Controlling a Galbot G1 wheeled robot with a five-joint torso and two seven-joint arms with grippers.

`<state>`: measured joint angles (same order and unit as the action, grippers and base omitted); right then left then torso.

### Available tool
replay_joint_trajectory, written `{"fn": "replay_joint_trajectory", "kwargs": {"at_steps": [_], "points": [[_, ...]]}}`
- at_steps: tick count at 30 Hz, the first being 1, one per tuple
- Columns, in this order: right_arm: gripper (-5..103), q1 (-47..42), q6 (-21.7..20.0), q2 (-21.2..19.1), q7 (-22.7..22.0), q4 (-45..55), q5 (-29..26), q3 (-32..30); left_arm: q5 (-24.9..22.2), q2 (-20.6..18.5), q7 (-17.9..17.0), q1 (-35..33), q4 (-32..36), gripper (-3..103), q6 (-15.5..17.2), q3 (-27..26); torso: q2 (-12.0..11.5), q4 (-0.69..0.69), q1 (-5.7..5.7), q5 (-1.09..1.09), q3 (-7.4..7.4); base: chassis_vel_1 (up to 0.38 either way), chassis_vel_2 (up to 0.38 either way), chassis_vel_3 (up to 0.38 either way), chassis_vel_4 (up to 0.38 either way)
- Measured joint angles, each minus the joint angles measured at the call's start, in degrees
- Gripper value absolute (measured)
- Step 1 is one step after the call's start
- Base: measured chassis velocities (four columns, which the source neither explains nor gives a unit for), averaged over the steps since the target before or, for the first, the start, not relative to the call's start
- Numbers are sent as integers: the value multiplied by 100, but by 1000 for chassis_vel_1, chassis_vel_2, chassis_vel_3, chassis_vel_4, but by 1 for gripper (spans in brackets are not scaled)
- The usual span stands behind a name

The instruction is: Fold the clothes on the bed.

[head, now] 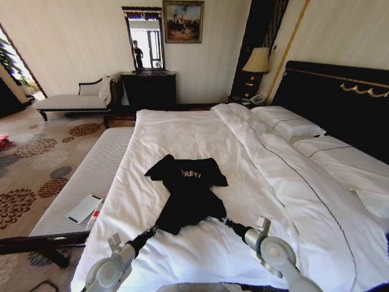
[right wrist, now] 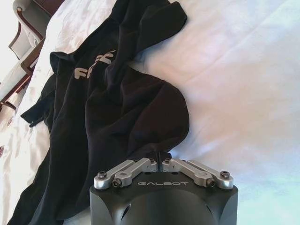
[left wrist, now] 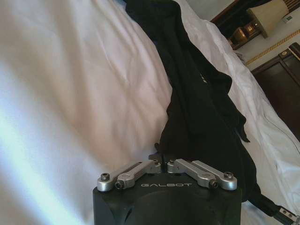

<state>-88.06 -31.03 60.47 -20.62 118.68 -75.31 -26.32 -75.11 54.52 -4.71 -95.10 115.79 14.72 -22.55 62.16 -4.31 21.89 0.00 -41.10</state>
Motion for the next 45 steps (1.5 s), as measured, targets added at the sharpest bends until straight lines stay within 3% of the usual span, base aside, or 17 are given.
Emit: {"fn": "replay_joint_trajectory", "kwargs": {"at_steps": [9, 19, 23, 38, 45], "points": [[1, -424, 45, -11, 46, 325, 183, -138, -22, -281, 150, -850, 357, 1, -76, -487, 0, 0, 0, 0, 0, 0, 0, 0, 0], [1, -1016, 103, -115, 198, 796, 418, -517, -104, -250, 191, -1521, 702, 1, -146, -1077, 0, 0, 0, 0, 1, 0, 0, 0, 0], [1, -1404, 104, -151, 303, 1054, 584, -809, -190, -230, 197, -1850, 887, 1, -183, -1541, 1, 0, 0, -1, 0, 0, 0, 0, 0], [1, -2698, 163, -10, 633, 1320, 1457, -1633, -235, -395, 17, -2829, 1185, 1, -186, -2581, 0, 0, 0, 0, 0, 0, 0, 0, 0], [1, -3269, 258, 233, 820, 1498, 1899, -1742, -55, -303, -41, -3292, 1336, 1, -177, -2668, 0, 0, 0, 0, 0, 0, 0, 0, 0]]}}
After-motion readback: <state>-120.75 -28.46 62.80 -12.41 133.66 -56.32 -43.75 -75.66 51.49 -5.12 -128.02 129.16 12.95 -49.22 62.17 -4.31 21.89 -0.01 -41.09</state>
